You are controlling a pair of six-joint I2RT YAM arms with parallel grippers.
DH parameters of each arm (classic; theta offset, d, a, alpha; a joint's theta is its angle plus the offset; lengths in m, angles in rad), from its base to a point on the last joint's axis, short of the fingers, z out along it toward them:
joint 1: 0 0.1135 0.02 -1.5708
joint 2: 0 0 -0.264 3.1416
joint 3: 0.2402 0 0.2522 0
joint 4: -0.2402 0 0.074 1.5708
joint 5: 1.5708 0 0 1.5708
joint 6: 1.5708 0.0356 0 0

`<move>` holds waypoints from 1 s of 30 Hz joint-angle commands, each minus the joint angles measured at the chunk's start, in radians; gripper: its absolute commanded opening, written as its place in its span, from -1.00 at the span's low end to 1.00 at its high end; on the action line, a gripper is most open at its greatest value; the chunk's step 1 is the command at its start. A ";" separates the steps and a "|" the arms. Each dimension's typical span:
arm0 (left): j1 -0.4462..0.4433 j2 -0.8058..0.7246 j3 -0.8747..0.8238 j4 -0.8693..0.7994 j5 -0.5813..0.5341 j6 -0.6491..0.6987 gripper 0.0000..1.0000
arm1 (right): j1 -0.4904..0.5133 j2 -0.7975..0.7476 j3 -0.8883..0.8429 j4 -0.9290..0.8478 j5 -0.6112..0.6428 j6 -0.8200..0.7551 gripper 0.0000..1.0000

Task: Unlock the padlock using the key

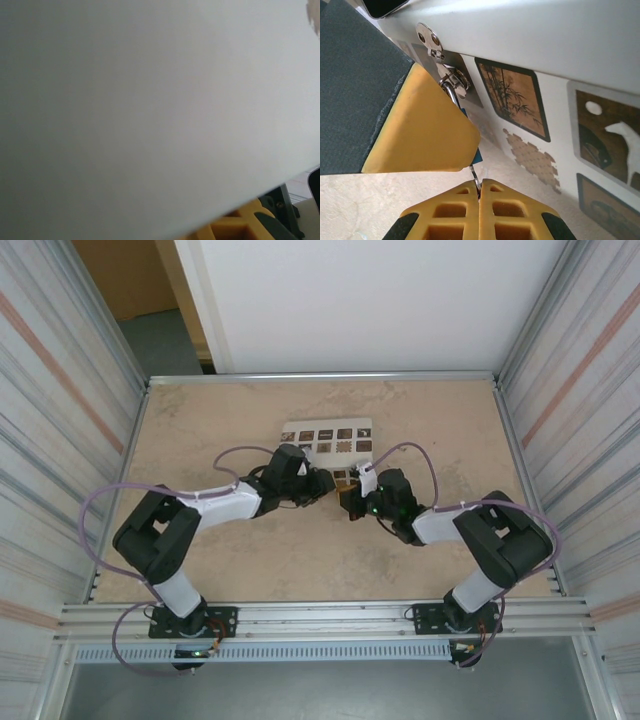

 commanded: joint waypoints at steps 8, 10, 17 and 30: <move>-0.045 0.081 -0.059 0.083 0.149 -0.050 -0.90 | -0.002 0.090 -0.019 0.081 0.011 0.058 -1.00; -0.044 0.091 -0.060 0.095 0.149 -0.052 -0.87 | -0.005 0.101 -0.031 0.078 0.010 0.064 -1.00; -0.032 0.091 -0.081 0.129 0.140 -0.055 -0.48 | -0.024 0.111 -0.043 0.028 0.001 0.085 -1.00; 0.004 -0.126 -0.185 0.100 0.078 -0.003 -0.03 | -0.048 0.003 0.006 -0.220 -0.045 0.124 -1.00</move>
